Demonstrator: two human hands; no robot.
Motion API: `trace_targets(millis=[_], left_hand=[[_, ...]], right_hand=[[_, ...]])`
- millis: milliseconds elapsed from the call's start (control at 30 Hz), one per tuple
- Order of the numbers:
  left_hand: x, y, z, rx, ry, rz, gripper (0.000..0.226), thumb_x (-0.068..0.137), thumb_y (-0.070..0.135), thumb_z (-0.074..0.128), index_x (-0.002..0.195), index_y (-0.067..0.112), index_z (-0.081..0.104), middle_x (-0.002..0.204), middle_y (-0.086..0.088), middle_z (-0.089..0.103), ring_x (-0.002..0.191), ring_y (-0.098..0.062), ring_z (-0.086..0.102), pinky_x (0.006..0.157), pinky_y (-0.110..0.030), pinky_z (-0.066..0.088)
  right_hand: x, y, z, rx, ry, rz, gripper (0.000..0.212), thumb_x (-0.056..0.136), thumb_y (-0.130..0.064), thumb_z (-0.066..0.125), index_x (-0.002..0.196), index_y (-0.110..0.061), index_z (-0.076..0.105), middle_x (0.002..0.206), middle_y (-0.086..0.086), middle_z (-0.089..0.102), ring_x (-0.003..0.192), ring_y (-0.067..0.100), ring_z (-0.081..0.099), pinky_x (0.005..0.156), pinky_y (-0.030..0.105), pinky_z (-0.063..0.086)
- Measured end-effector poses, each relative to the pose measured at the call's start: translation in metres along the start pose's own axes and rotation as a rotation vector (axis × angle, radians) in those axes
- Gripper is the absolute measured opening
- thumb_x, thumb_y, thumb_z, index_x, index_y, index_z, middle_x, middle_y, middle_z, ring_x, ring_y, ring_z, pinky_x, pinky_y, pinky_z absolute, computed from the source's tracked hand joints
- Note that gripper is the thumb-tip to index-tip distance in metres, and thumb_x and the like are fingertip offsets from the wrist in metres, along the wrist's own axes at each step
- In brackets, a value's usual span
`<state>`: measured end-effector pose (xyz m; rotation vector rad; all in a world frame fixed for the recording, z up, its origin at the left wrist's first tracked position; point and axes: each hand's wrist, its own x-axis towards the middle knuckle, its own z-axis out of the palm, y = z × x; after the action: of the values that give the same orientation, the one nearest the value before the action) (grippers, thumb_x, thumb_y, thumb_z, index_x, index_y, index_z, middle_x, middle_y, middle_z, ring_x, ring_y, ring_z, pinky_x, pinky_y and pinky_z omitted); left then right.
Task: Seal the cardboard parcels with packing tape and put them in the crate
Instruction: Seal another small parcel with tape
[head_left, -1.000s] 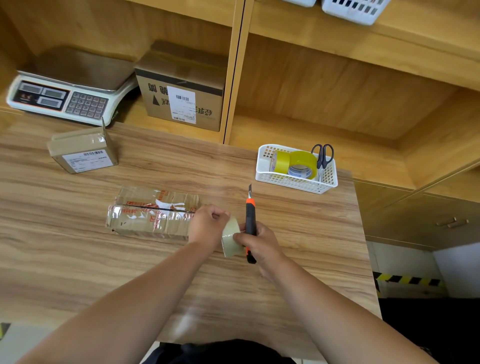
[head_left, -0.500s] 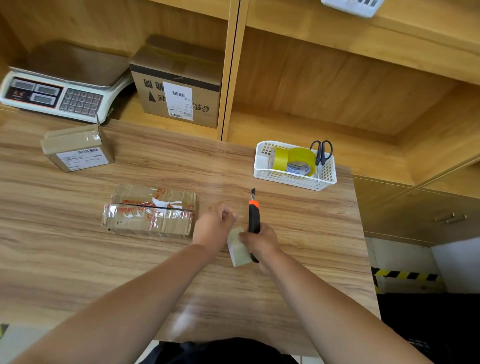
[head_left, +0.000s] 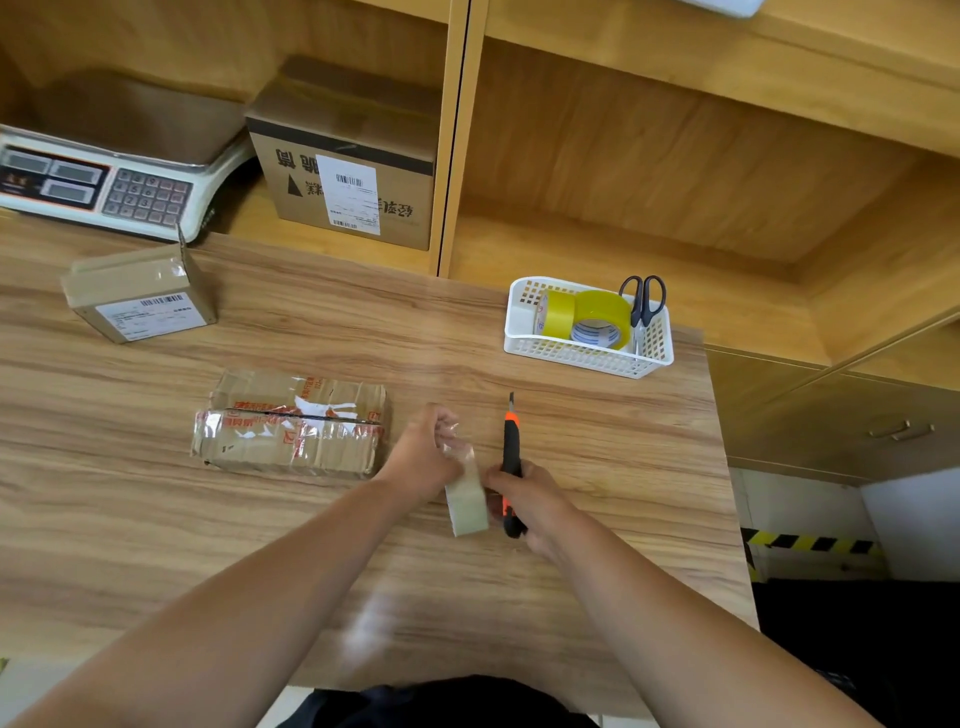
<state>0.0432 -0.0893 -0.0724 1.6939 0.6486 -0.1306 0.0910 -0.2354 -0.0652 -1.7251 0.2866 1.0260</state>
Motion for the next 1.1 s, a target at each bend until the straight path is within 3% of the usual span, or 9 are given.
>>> trace_targets(millis=[67,167,267,333,433,633,800,1100], left_hand=[[0.001,0.0,-0.001,0.02,0.018,0.014,0.049,0.075,-0.007,0.065,0.113,0.019,0.046,0.108,0.0,0.049,0.083,0.0,0.053,0.063,-0.008,0.044],[0.004,-0.001,0.0,0.065,0.024,0.03,0.051,0.075,0.0,0.067,0.115,0.024,0.047,0.111,-0.001,0.05,0.087,-0.003,0.052,0.064,-0.01,0.043],[0.006,-0.002,0.0,0.093,0.015,0.038,0.055,0.074,-0.001,0.069,0.119,0.024,0.048,0.108,0.004,0.051,0.096,-0.006,0.053,0.069,-0.012,0.044],[0.006,-0.002,0.0,0.103,0.028,0.054,0.058,0.073,-0.002,0.07,0.118,0.025,0.048,0.106,0.004,0.051,0.098,-0.01,0.054,0.075,-0.016,0.046],[0.004,0.001,0.001,0.11,0.041,0.068,0.056,0.074,-0.002,0.069,0.117,0.026,0.048,0.102,0.004,0.05,0.089,-0.004,0.051,0.072,-0.009,0.042],[0.004,0.001,0.004,0.163,0.084,0.131,0.05,0.076,-0.003,0.067,0.113,0.025,0.049,0.093,0.008,0.048,0.081,-0.001,0.049,0.069,-0.004,0.037],[0.003,0.002,0.006,0.216,0.1,0.194,0.047,0.076,-0.01,0.058,0.106,0.025,0.049,0.09,0.014,0.045,0.077,-0.003,0.048,0.064,0.001,0.036],[0.005,-0.003,0.01,0.205,0.113,0.229,0.046,0.074,-0.015,0.054,0.106,0.019,0.053,0.088,0.011,0.046,0.076,-0.004,0.048,0.066,-0.002,0.037]], right_hand=[[-0.003,-0.005,-0.007,-0.105,-0.003,-0.028,0.016,0.085,-0.005,0.061,0.098,-0.01,0.054,0.074,0.006,0.053,0.059,0.018,0.048,0.055,0.028,0.041],[-0.005,-0.012,-0.026,-0.507,0.046,-0.146,0.029,0.083,-0.005,0.055,0.107,-0.021,0.056,0.081,0.004,0.053,0.066,0.02,0.049,0.059,0.03,0.037],[-0.01,-0.02,-0.048,-0.929,0.038,-0.287,0.011,0.087,-0.03,0.056,0.099,-0.029,0.059,0.078,-0.004,0.057,0.074,0.021,0.057,0.061,0.031,0.038],[-0.016,-0.028,-0.057,-1.151,0.051,-0.355,0.023,0.089,-0.052,0.052,0.099,-0.032,0.06,0.08,-0.007,0.061,0.076,0.018,0.058,0.064,0.032,0.042],[-0.021,-0.039,-0.061,-1.379,0.058,-0.429,0.039,0.09,-0.065,0.04,0.102,-0.033,0.058,0.083,-0.008,0.063,0.077,0.015,0.057,0.063,0.031,0.041],[-0.02,-0.048,-0.048,-1.586,0.074,-0.507,0.047,0.093,-0.064,0.029,0.103,-0.027,0.057,0.088,-0.004,0.064,0.082,0.02,0.059,0.056,0.029,0.034],[-0.019,-0.048,-0.041,-1.638,0.101,-0.546,0.048,0.094,-0.063,0.03,0.102,-0.023,0.057,0.093,-0.002,0.064,0.088,0.023,0.061,0.056,0.029,0.032],[-0.02,-0.047,-0.035,-1.682,0.144,-0.545,0.05,0.095,-0.062,0.03,0.108,-0.021,0.057,0.097,0.0,0.063,0.09,0.025,0.06,0.059,0.029,0.033]])
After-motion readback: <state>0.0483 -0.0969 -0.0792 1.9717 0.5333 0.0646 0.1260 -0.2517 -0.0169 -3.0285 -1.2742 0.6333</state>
